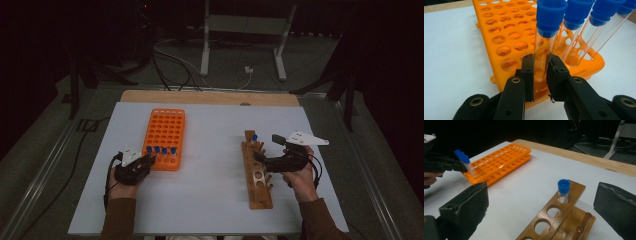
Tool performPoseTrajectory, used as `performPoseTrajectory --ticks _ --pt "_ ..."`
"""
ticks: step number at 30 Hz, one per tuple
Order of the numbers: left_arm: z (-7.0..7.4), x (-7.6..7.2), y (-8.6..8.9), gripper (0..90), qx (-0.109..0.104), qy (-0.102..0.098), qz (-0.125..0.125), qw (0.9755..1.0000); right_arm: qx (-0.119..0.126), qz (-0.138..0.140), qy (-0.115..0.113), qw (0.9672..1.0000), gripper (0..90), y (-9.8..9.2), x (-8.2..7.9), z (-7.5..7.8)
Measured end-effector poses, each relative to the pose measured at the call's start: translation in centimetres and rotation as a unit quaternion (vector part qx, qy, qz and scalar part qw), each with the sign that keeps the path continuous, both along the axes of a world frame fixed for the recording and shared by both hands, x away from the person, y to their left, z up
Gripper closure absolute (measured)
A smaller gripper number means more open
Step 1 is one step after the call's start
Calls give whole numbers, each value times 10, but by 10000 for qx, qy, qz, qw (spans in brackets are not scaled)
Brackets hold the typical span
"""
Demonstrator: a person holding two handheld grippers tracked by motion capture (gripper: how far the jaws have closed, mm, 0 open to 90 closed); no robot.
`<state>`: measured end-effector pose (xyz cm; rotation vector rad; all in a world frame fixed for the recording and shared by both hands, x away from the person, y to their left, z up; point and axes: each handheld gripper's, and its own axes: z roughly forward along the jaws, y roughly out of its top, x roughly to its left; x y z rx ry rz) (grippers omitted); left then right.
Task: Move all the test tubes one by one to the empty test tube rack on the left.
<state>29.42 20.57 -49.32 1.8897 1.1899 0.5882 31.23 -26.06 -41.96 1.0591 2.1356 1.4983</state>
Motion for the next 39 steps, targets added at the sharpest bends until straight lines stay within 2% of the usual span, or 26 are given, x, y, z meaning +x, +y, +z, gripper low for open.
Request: performPoseTrajectory --ticks 6,11,18,20,26,31,34,37,39 --pt "-1 0 0 755 -100 14 1 9999 7 17 15 10000 0 0 1 -1" --pt "0 -2 2 700 -200 17 53 9998 6 25 23 10000 0 1 1 -1" --pt "7 -9 9 593 -504 -156 188 9984 35 18 21 10000 0 0 1 -1" --pt "10 -12 12 565 -664 -244 201 9973 34 18 23 10000 0 0 1 -1" --pt "21 -17 20 377 -1092 -531 258 9923 37 24 21 10000 0 0 2 -1" --pt "28 -17 20 169 -1226 -644 352 9897 20 15 26 10000 0 0 2 -2" --pt "35 -18 17 117 -1236 -736 326 9891 12 -12 17 10000 0 0 3 -1" --pt "41 -18 12 33 -1262 -812 204 9885 1 -21 13 10000 0 -1 3 0" --pt "45 -19 7 12 -1257 -877 130 9881 -20 -26 -1 10000 0 -1 4 1"
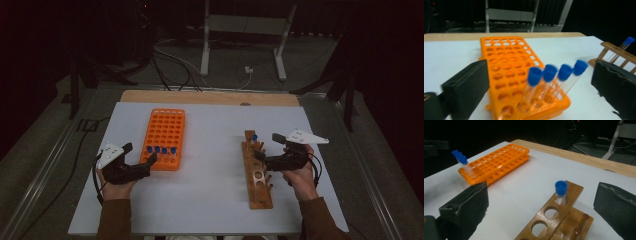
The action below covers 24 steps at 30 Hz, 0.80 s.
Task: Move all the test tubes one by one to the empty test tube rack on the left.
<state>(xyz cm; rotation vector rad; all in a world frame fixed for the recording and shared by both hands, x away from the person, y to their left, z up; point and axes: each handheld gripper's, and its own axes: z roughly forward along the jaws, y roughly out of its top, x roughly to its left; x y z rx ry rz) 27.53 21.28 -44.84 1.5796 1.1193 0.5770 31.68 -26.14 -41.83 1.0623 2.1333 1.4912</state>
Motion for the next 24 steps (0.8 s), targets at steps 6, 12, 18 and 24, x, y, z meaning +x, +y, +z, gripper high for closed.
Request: performPoseTrajectory --ticks 6,12,18,24 --pt "8 1 -13 8 127 -136 -162 9997 -50 -14 -22 10000 0 1 5 3" --pt "8 5 -25 8 180 -139 -340 9992 -119 -78 3 9999 2 2 14 2" --pt "5 8 -40 8 136 -76 -612 9980 -249 -149 123 9995 49 5 24 -1" --pt "3 9 -53 8 159 -72 -758 9970 -427 -102 265 9987 146 8 35 -9"
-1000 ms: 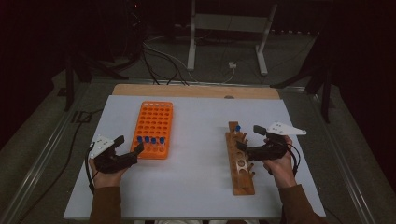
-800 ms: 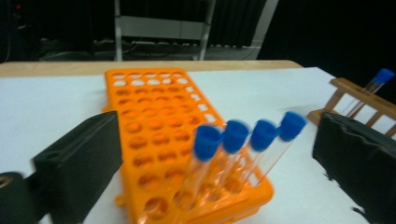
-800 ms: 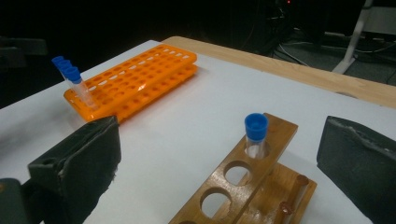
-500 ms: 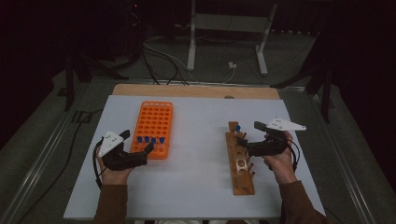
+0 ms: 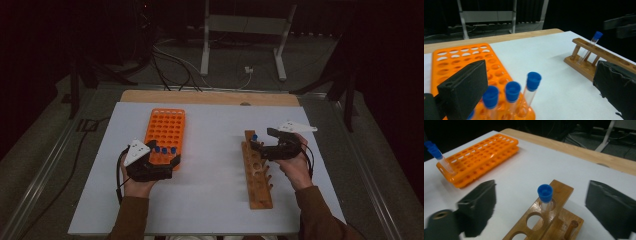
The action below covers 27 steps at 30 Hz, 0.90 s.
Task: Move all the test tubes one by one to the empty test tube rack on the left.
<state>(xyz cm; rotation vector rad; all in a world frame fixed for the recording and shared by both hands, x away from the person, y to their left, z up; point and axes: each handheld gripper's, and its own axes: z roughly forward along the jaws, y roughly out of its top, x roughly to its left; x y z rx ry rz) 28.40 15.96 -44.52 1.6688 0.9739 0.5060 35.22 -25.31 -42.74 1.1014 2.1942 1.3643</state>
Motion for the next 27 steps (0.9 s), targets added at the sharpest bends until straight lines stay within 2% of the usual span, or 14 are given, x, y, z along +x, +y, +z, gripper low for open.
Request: performPoseTrajectory --ticks 2,9,13,17,27 --pt "0 0 -2 8 17 2 -37 10000 -52 0 40 10000 204 1 3 -3" --pt "-1 0 -7 8 19 7 -104 9999 -462 104 69 9989 583 6 11 -14" --pt "-1 0 -8 8 20 5 -112 9999 -571 140 88 9982 730 9 15 -20" --pt "-1 0 -9 8 26 8 -137 9999 -623 90 36 9980 750 12 18 -22" --pt "-1 0 -12 8 8 15 -165 9999 -627 69 108 9979 767 14 24 -27"
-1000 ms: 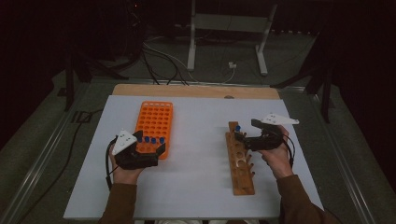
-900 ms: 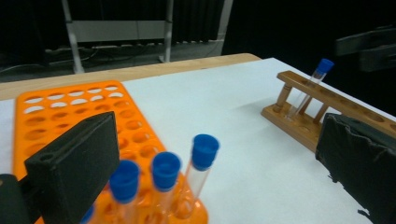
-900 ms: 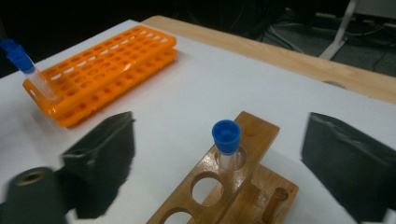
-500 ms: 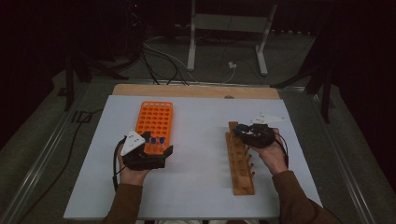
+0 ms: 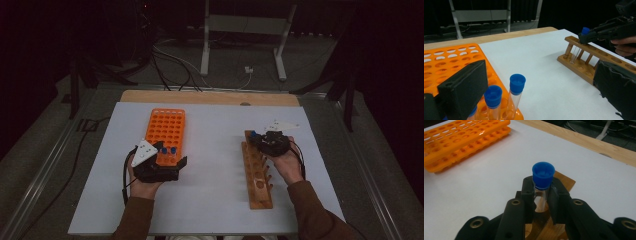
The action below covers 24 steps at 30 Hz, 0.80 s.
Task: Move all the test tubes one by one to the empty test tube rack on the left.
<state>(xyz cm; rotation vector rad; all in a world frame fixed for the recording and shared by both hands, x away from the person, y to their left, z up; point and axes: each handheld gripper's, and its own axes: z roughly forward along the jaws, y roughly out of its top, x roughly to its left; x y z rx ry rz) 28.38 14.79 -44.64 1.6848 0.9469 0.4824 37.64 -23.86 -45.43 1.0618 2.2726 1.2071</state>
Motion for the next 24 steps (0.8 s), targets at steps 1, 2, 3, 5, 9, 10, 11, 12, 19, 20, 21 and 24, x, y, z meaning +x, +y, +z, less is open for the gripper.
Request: performPoseTrajectory --ticks 1,2,3,5,9,10,11,12,19,20,21,24 --pt "0 0 0 8 1 -3 -3 10000 -9 8 0 10000 768 0 0 0" --pt "0 0 0 8 1 -3 -8 10000 -10 11 0 10000 769 0 0 0" --pt "0 0 -1 8 2 -2 -11 10000 -9 2 0 10000 769 -1 0 0" --pt "0 0 -1 8 -2 -5 -13 10000 21 -40 -10 10000 769 -1 -1 1" --pt "0 0 -2 8 -14 -4 -20 10000 43 -35 -73 10000 769 -2 -2 4" --pt "0 0 -2 8 -22 -3 -30 10000 53 -32 -92 9999 770 -2 -3 5" --pt "1 -1 -3 8 -15 4 -36 10000 63 -27 -111 9999 770 -2 -4 6" --pt "1 -1 -3 9 -13 2 -41 10000 78 -25 -129 9999 770 -2 -5 8" --pt "5 0 -10 8 23 -40 -115 9999 156 -32 -220 9996 770 -5 -8 22" --pt "5 0 -11 8 19 -54 -117 9999 156 -34 -234 9996 770 -5 -8 23" --pt "6 0 -11 9 21 -71 -118 9999 144 -35 -235 9996 770 -5 -9 25" --pt "10 1 -13 9 19 -113 -121 9999 134 -21 -273 9995 770 -5 -10 31"
